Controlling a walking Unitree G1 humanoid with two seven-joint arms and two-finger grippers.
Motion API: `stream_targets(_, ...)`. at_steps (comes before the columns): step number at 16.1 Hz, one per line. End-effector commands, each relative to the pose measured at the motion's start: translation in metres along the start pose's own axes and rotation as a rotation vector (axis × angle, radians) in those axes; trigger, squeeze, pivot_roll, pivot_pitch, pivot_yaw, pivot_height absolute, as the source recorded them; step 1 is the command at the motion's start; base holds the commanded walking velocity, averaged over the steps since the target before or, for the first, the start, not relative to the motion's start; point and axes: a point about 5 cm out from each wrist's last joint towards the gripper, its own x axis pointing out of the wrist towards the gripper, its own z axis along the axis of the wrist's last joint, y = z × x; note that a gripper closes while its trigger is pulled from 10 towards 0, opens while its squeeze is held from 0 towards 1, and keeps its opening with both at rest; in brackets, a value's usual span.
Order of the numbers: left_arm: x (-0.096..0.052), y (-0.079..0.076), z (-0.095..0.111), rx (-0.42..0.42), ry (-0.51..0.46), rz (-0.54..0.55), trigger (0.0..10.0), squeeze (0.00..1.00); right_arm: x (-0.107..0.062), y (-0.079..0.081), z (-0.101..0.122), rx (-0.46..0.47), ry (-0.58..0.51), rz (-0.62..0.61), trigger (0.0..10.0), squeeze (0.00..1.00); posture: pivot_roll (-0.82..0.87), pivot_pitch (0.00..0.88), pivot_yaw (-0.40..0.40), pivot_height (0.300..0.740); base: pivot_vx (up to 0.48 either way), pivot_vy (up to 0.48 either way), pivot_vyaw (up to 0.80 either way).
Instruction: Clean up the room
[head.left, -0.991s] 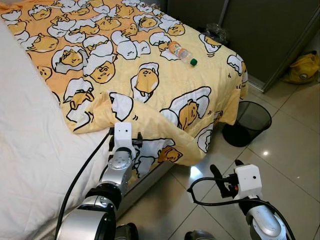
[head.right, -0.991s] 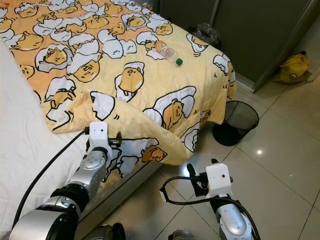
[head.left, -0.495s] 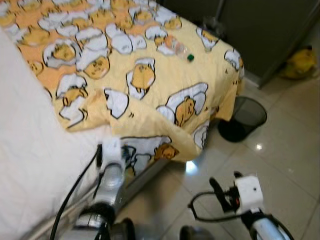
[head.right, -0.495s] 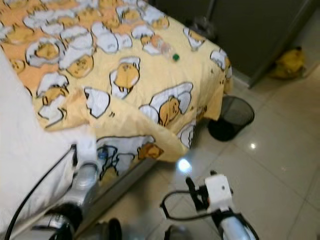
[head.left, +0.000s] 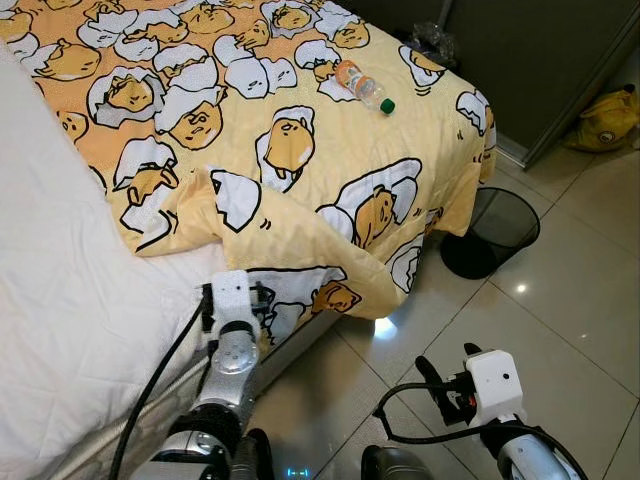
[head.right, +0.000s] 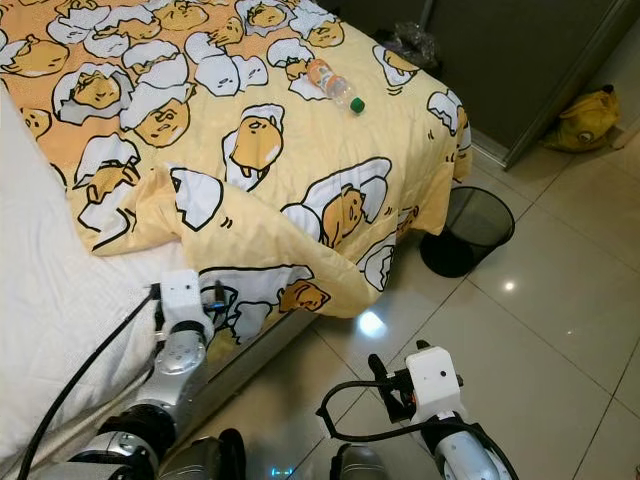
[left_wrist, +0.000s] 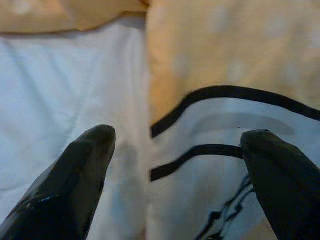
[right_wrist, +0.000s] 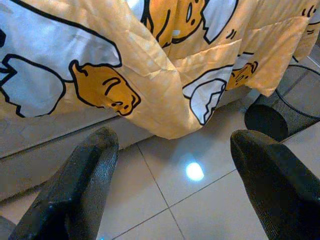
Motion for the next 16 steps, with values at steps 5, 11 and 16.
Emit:
stream_targets(5,0.007,-0.014,-0.002,0.085,0.115,-0.057,10.0,0.00,-0.002,0.003,-0.001,-0.013,0.018,0.031,10.0,0.00,-0.27,0.195,-0.024,0.740,0.000,0.000,0.00)
stream_targets(11,0.020,-0.006,0.014,-0.025,0.171,-0.008,5.0,0.00,-0.014,0.017,-0.008,-0.022,0.065,0.151,10.0,0.00,-0.32,0.199,-0.029,0.740,0.000,0.000,0.00)
stream_targets(16,0.017,-0.009,0.005,-0.041,0.207,-0.095,0.0,0.00,-0.014,0.016,-0.007,-0.021,0.076,0.168,10.0,0.00,-0.32,0.191,-0.034,0.740,0.000,0.000,0.00)
